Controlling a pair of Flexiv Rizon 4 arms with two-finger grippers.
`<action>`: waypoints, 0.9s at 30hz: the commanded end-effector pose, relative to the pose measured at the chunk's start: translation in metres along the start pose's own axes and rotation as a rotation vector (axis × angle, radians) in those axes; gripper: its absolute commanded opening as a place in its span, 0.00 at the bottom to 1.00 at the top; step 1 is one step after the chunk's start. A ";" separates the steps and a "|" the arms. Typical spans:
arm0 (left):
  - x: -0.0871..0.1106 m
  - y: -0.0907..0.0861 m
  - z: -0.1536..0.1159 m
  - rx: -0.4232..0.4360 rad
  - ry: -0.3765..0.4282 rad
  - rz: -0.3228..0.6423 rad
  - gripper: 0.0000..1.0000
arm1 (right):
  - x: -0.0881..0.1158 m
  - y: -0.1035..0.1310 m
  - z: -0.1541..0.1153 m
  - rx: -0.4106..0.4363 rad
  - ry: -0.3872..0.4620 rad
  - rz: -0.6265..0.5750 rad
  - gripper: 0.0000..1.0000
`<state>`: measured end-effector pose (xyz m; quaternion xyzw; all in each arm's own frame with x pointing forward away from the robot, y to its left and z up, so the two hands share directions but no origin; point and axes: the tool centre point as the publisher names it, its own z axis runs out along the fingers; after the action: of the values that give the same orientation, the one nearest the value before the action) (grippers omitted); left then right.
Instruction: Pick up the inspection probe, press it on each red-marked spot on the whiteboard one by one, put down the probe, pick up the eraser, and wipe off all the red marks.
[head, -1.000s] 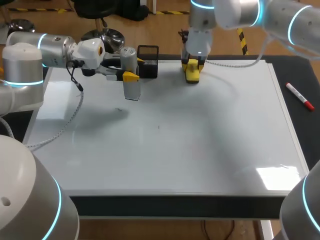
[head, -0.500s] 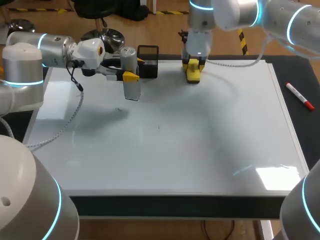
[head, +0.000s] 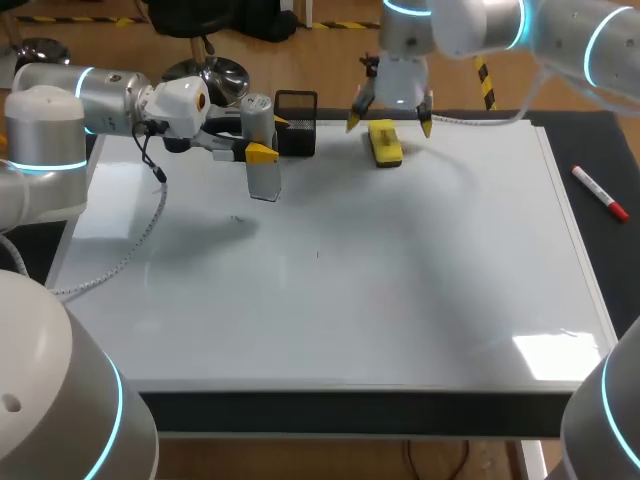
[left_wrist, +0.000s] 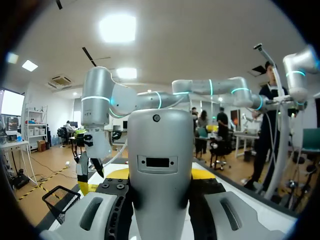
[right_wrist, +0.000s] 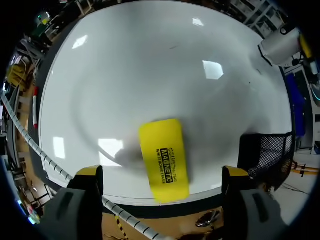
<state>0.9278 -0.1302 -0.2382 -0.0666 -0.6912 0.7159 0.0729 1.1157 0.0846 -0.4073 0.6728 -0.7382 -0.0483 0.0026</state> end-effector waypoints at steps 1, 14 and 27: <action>0.001 -0.001 0.000 -0.001 -0.002 0.002 0.00 | 0.016 0.012 -0.019 0.038 -0.045 0.041 1.00; 0.001 -0.001 0.000 -0.001 -0.002 0.002 0.00 | 0.040 0.025 -0.064 0.084 -0.288 0.227 1.00; 0.001 -0.001 0.000 -0.001 -0.002 0.002 0.00 | 0.057 0.028 -0.095 0.091 -0.463 0.419 1.00</action>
<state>0.9278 -0.1303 -0.2382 -0.0666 -0.6912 0.7159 0.0729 1.0947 0.0322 -0.3165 0.4889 -0.8416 -0.1613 -0.1635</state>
